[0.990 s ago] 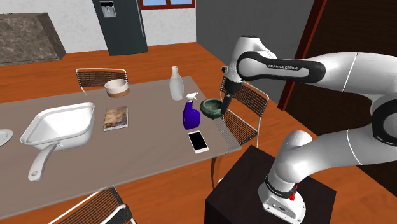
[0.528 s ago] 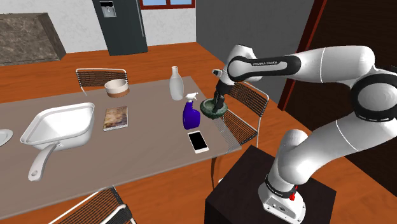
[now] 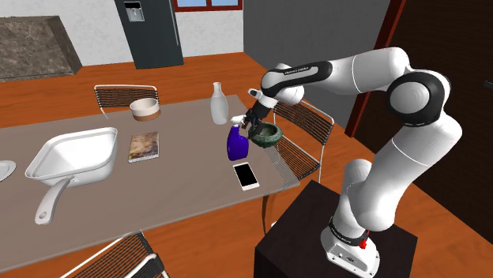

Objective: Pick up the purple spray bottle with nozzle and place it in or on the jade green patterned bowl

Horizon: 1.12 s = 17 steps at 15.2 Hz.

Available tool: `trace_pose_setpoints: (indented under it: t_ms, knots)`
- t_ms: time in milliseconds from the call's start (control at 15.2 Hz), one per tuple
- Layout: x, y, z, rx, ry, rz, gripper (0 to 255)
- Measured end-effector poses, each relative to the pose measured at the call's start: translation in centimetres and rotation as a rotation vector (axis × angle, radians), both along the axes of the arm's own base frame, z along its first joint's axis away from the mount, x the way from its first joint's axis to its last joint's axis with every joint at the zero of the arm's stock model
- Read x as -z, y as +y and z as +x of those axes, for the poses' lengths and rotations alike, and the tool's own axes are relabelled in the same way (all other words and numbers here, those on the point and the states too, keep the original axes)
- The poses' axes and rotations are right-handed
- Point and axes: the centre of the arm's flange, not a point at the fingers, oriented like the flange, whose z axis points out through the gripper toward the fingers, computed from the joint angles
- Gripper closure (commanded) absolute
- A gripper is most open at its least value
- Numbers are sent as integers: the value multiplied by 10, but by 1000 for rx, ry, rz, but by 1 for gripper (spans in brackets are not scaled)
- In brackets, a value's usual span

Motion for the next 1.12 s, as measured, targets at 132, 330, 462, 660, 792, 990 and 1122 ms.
trace_pose_setpoints:
  t_ms: [132,330,462,660,792,990,1122]
  knots:
    - [8,3,9,-19,-13,3,0]
    - [22,11,13,-25,-17,4,0]
    - [30,17,16,-26,-17,4,0]
    - [33,18,17,-25,-18,4,0]
    - [33,18,17,-25,-18,4,0]
    - [34,18,17,-25,-18,4,255]
    - [33,18,17,-25,-18,4,255]
